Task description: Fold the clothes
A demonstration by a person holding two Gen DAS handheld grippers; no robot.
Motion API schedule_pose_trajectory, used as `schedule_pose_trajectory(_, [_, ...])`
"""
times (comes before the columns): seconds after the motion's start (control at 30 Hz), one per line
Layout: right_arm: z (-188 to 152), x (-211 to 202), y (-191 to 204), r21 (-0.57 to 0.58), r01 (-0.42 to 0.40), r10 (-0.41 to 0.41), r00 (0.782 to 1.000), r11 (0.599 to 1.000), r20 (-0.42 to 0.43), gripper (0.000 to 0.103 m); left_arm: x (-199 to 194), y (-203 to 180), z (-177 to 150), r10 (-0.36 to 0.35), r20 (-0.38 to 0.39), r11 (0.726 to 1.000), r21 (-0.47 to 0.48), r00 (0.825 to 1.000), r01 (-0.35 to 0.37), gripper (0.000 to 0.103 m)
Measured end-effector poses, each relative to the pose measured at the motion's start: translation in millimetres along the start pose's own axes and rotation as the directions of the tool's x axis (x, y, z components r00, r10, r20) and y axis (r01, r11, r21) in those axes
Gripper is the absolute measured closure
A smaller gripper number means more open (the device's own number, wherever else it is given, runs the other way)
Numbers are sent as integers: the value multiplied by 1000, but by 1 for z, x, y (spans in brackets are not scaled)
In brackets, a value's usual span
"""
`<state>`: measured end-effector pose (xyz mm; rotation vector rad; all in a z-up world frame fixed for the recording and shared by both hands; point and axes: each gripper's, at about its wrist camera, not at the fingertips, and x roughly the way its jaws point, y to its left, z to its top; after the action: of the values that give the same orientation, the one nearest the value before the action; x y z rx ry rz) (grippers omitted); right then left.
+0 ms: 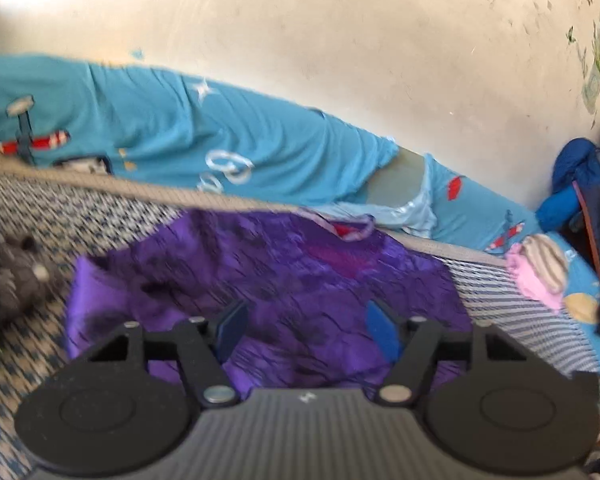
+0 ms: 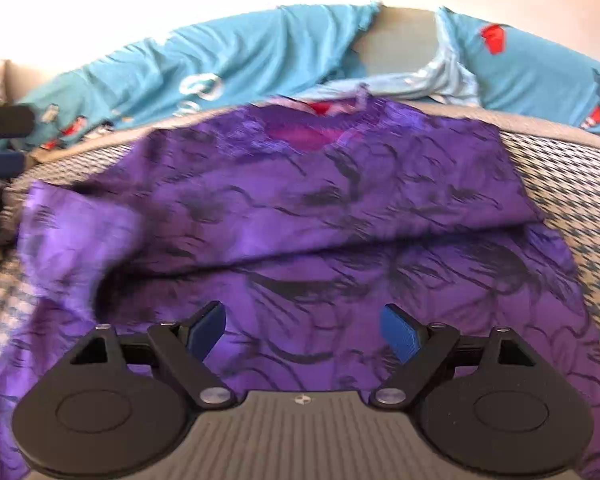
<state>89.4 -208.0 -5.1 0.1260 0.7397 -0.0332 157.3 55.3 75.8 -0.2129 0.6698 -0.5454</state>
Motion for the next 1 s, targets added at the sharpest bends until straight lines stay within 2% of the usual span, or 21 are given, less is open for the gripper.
schedule_pose_trajectory(0.13, [1,-7,10,-23,-129,130,991,991,29,19,3,22,1,101,41,994,-51,994,-99,34])
schedule_pose_trajectory(0.3, [4,-9,22,-47,-258,261,963,965,62,19,12,50,3,262,24,959,-119,965,-257,31])
schedule_pose_trajectory(0.4, [6,-5,30,-41,-308,310,947,951,85,19,15,58,1,319,6,941,-121,948,-316,26])
schedule_pose_trajectory(0.5, [10,2,36,-24,-339,339,933,940,118,19,15,56,0,366,7,927,-91,931,-363,21])
schedule_pose_trajectory(0.63, [18,14,42,17,-358,352,924,933,148,19,15,54,0,387,18,920,-68,922,-385,14])
schedule_pose_trajectory(0.9, [27,43,64,-28,-361,362,923,932,134,20,17,74,2,432,-11,894,-126,902,-429,12])
schedule_pose_trajectory(1.0, [28,56,69,-38,-350,352,929,936,113,20,16,82,3,445,-24,884,-147,895,-443,12])
